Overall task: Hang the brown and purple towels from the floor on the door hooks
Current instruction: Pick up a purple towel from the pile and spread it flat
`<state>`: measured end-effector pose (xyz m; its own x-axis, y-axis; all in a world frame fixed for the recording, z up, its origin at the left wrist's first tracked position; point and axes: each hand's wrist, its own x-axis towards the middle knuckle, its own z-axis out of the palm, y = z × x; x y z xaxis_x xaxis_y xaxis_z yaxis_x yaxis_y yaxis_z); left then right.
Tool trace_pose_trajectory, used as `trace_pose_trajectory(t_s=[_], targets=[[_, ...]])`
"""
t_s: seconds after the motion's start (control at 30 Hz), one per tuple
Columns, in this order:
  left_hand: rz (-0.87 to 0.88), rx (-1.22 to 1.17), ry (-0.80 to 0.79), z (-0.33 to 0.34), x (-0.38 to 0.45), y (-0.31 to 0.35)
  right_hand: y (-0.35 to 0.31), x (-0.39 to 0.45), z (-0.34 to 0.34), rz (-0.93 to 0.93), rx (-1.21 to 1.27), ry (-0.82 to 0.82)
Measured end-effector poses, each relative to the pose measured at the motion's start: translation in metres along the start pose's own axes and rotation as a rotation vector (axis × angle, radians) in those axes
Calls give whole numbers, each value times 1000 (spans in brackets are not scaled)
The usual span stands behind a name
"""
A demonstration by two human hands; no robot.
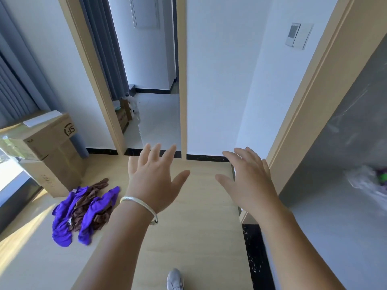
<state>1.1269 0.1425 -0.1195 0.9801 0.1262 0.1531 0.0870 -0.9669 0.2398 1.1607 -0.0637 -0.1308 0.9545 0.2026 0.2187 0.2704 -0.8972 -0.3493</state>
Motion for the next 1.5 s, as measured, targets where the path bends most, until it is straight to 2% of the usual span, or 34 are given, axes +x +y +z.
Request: trace_pose_trajectory(t_s=[0.33,0.6,0.87,1.27,1.5], targets=[[-46,-22,-41,4,166,-72,-30,179,31,-32,-39,-38],[-59,-34,-49,15,249,-108,-46,274,65,-62,-35,-88],[-127,-23,-39,37,328,-129,-33,373,103,-125,-13,-135],[-334,64,122,44,479,-149,-16,582,139,-345,120,-177],[-559,87,161,41,513,-187,-48,658,179,-508,192,-277]])
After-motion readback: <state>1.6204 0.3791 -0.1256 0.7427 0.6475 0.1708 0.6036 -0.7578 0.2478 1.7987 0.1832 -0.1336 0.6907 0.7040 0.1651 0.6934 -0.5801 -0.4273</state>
